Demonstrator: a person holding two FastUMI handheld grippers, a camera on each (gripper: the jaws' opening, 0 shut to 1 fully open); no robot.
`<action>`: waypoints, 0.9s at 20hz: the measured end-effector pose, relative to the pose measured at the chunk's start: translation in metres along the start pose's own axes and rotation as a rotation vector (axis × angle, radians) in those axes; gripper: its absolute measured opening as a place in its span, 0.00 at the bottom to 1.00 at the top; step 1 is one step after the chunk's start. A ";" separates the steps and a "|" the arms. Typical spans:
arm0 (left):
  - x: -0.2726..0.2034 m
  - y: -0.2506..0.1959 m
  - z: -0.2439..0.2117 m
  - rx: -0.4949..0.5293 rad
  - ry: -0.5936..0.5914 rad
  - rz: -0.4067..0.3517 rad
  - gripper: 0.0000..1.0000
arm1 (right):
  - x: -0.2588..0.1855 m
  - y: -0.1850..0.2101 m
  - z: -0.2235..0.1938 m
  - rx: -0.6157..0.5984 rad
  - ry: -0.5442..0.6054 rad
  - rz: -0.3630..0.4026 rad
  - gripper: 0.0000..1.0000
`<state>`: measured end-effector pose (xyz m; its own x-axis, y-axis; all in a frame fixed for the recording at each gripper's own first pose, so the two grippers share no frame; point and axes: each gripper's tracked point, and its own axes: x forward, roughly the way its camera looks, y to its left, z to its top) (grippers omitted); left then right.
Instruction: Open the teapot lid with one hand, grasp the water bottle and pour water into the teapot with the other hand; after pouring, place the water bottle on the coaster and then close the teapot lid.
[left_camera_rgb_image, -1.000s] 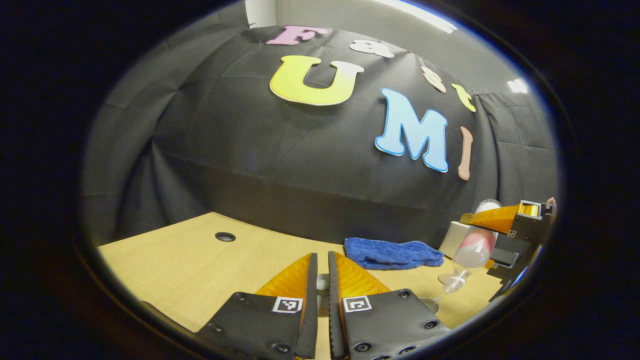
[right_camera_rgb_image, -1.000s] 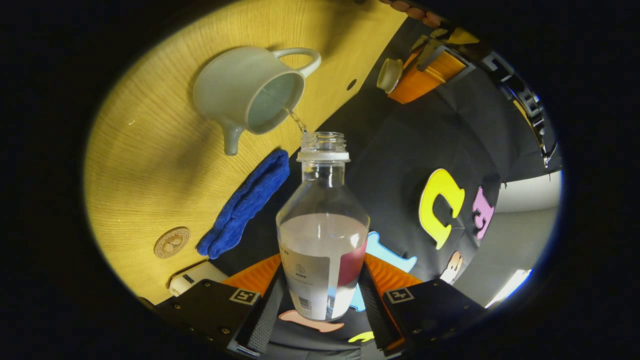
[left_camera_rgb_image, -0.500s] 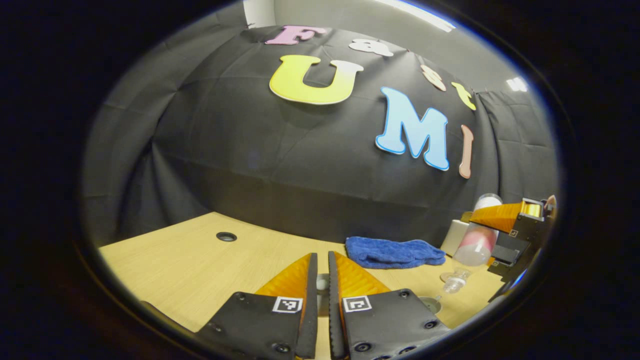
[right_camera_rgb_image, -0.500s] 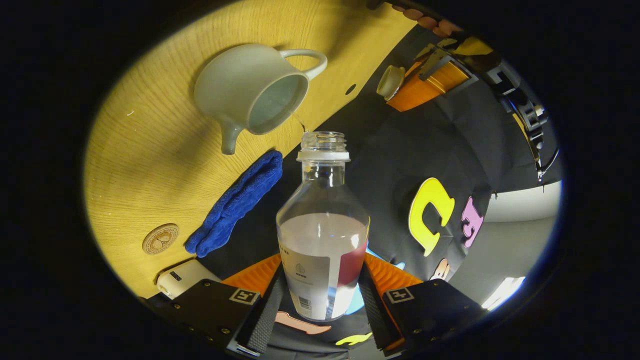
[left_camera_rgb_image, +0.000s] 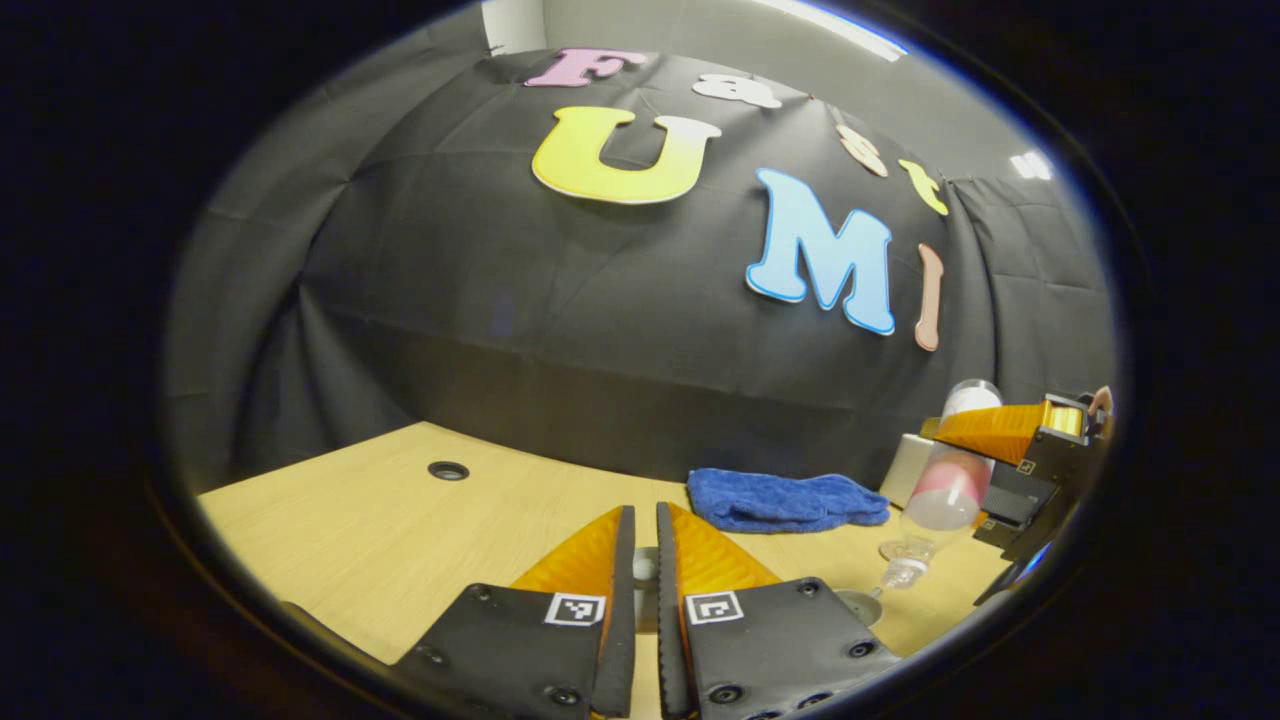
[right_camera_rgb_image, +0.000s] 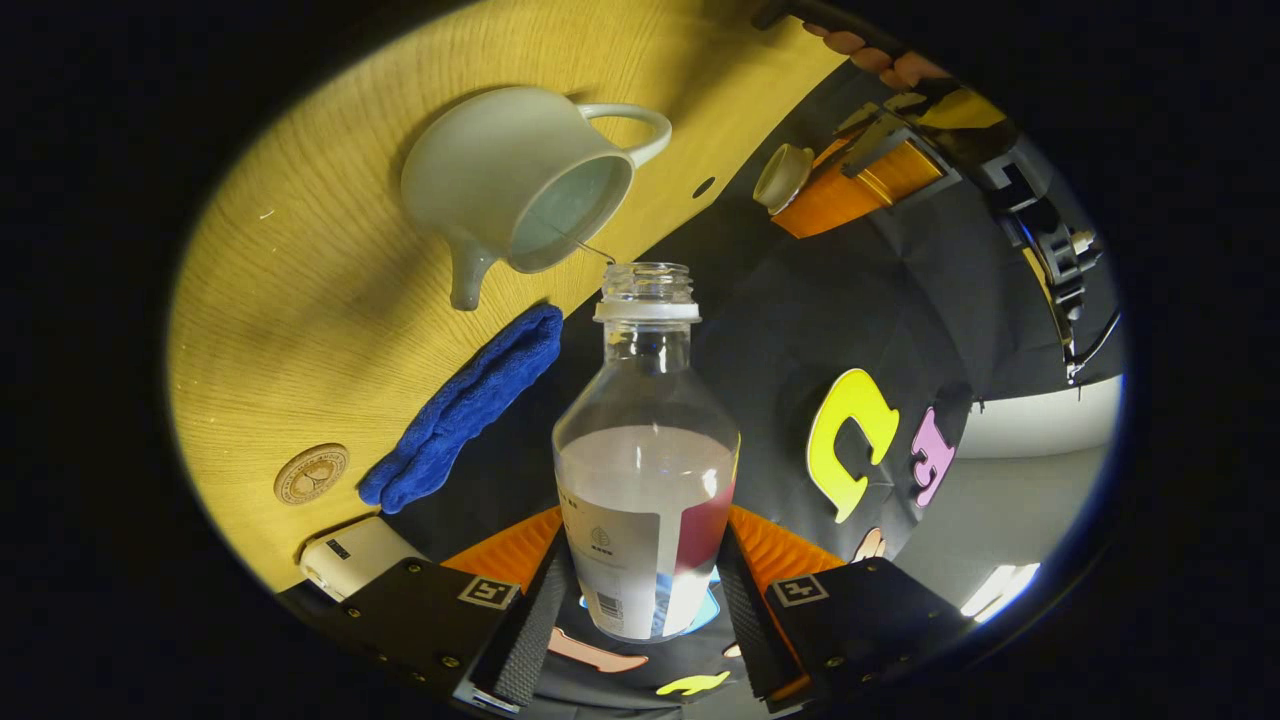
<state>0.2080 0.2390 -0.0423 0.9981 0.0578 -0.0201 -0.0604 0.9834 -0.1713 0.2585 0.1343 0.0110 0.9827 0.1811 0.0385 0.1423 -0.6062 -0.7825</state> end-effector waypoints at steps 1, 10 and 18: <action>0.000 0.000 -0.001 0.000 0.001 -0.001 0.17 | -0.001 0.004 -0.001 0.022 0.000 0.012 0.77; -0.001 -0.006 -0.001 -0.002 -0.005 -0.009 0.19 | -0.016 0.066 -0.009 0.696 0.037 0.277 0.77; -0.004 -0.032 0.004 0.046 -0.032 -0.041 0.16 | -0.010 0.116 -0.020 1.280 0.116 0.405 0.77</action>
<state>0.2063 0.2085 -0.0329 0.9996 0.0221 0.0179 -0.0197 0.9919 -0.1254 0.2680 0.0462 -0.0678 0.9423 0.0582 -0.3296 -0.3052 0.5536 -0.7749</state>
